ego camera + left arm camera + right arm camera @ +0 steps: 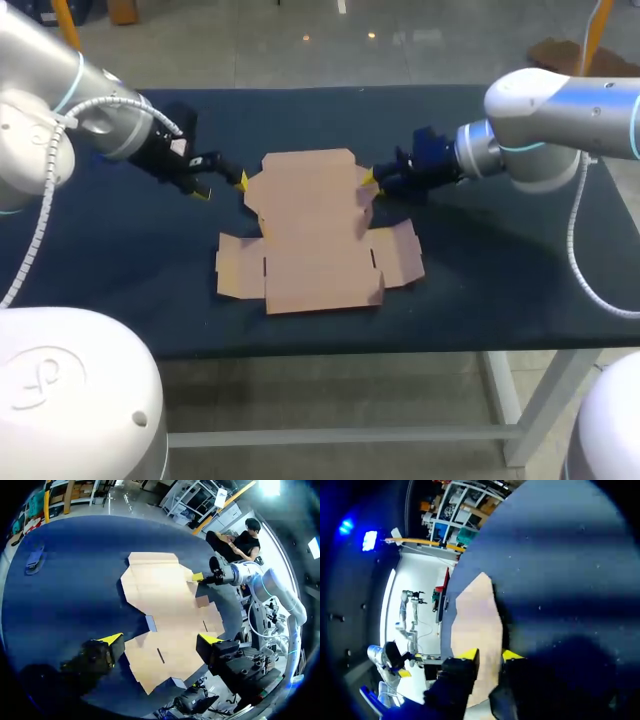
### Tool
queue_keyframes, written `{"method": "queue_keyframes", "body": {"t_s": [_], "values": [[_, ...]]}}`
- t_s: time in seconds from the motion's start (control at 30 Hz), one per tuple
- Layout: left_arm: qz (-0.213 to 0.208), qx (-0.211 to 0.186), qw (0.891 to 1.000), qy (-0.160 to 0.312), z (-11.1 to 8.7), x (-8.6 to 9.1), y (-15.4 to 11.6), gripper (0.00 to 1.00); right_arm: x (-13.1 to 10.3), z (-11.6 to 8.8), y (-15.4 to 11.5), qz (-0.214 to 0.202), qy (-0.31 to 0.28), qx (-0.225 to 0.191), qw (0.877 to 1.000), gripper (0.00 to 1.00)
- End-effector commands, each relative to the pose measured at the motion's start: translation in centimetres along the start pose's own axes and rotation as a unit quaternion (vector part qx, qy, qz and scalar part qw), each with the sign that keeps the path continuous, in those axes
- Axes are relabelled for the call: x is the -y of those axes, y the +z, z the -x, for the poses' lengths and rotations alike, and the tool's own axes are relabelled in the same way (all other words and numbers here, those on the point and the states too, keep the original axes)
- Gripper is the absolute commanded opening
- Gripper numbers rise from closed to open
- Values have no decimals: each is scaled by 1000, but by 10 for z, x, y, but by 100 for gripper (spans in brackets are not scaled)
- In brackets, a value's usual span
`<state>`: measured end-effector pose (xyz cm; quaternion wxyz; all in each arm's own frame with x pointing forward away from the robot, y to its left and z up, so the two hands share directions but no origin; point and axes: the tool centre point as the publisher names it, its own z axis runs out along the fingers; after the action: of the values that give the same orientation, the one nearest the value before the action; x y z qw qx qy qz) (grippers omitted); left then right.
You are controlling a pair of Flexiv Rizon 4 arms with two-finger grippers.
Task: Assemble the packaging by folding the flat box into shape, placing the metal phone stand inside, and closing the box properly
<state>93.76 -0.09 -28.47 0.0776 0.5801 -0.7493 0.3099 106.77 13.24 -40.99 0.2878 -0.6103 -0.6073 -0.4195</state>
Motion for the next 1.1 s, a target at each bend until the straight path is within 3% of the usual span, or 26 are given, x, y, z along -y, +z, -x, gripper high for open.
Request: {"method": "queue_keyframes", "body": {"t_s": [0.03, 0.17, 0.53, 1.0, 1.07, 1.1], "values": [[1, -11, 1000, 4, 1, -4, -2, 100, 7, -2, -5, 14, -10, -10, 1000, 13], [9, -26, 1000, 14, 1, -6, -1, 100, 8, -8, -9, 26, -21, -14, 999, 1], [14, -78, 995, 65, -7, -4, 3, 100, 7, -24, -24, 57, -49, -42, 996, 0], [15, -65, 995, 77, -9, -2, 4, 100, 7, -28, -26, 49, -51, -52, 996, 0], [23, -33, 997, 61, 0, -3, 21, 100, 7, -28, -26, 49, -51, -52, 996, 0], [24, -43, 997, 67, 1, -2, 27, 100, 7, -28, -26, 49, -51, -52, 996, 0]]}}
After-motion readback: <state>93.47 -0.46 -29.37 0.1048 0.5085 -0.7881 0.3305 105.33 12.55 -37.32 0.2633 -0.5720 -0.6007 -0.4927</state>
